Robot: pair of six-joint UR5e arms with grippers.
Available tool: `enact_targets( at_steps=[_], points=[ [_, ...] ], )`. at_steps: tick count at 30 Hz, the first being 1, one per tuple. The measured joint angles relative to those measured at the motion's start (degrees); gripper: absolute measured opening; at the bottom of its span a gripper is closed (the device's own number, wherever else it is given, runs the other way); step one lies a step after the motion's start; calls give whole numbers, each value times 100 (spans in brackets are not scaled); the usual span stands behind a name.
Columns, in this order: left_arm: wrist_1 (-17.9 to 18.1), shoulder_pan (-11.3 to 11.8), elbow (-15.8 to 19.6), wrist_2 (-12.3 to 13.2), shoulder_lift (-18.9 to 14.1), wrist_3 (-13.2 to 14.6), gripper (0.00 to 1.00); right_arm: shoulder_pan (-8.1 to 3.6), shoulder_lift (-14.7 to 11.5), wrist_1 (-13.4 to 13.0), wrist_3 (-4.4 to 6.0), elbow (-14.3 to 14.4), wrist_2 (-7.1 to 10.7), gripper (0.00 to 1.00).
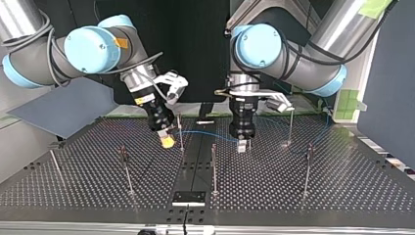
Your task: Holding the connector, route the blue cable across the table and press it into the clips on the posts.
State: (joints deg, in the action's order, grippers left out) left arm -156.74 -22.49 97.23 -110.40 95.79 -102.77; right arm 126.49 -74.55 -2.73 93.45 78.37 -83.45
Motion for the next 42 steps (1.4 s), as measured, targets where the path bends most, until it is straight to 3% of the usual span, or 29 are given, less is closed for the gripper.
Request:
enact_targets(
  at_steps=[13,19,42],
  points=[
    [71,93,0,480,277,-37,0,-163,176,-25,33,0,236,0],
    [273,180,-26,616,433,-110,0,-197,227,-48,39,-43,345,0],
    [458,425,-652,968,1014,-155,0,-573,505,-135,87,-235,606,0]
  ],
)
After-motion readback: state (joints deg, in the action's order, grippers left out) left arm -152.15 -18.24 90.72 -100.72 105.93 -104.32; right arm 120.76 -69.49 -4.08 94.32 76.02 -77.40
